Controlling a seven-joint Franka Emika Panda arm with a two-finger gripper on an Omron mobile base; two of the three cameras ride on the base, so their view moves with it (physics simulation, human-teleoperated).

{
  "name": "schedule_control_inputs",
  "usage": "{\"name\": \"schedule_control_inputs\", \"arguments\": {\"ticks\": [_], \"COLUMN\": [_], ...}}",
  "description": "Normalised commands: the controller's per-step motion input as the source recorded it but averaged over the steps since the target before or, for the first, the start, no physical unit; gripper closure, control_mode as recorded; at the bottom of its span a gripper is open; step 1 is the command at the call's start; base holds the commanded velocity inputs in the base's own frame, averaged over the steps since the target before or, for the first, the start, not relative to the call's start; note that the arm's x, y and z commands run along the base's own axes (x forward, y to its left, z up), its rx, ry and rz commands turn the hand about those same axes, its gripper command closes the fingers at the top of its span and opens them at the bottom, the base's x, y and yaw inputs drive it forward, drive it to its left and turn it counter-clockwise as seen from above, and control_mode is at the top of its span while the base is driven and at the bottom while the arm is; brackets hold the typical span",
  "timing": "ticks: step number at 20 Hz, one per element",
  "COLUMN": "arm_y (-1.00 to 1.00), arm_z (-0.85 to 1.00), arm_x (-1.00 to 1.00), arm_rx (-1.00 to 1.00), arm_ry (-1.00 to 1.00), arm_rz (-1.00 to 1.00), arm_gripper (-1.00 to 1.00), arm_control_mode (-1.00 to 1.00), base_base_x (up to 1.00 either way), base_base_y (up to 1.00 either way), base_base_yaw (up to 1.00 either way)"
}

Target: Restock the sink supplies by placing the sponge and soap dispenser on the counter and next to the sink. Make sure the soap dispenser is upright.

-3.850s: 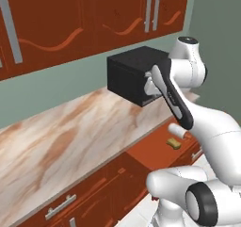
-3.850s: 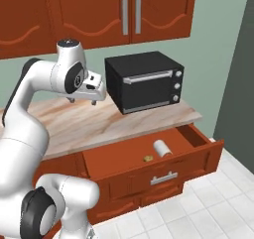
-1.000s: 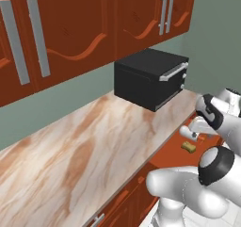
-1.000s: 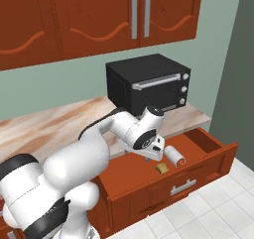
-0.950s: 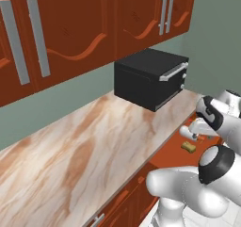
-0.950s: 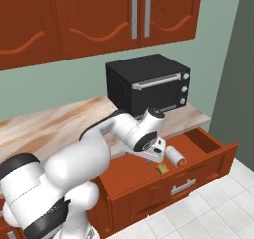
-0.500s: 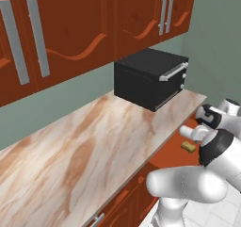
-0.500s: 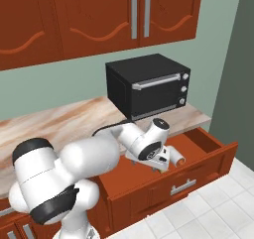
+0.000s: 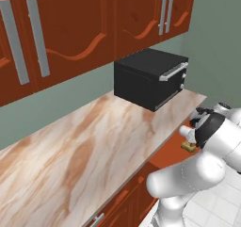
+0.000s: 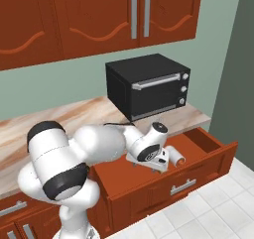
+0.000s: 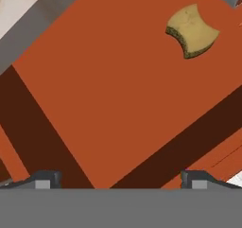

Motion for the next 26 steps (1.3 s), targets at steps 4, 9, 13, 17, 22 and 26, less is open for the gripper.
{"name": "schedule_control_inputs", "arguments": {"ticks": [4,9,13,17,22,26], "arm_y": [0.00,-0.02,-0.12,-0.26,-0.40,-0.33], "arm_z": [-0.41,-0.30,-0.36,-0.36,-0.38,-0.22], "arm_x": [0.09,-0.06,-0.26,-0.49,-0.95,-1.00], "arm_rx": [0.00,0.00,0.00,-0.01,0.00,0.00], "arm_ry": [0.00,0.00,0.00,0.00,0.00,0.00], "arm_rz": [0.02,0.00,0.00,0.00,0.00,-0.02], "arm_gripper": [-1.00,-1.00,-1.00,-1.00,-1.00,-1.00], "arm_control_mode": [-1.00,-1.00,-1.00,-1.00,-1.00,-1.00], "base_base_x": [0.00,0.00,0.00,0.00,0.00,0.00], "base_base_y": [0.00,0.00,0.00,0.00,0.00,0.00], "base_base_yaw": [0.00,0.00,0.00,0.00,0.00,0.00]}}
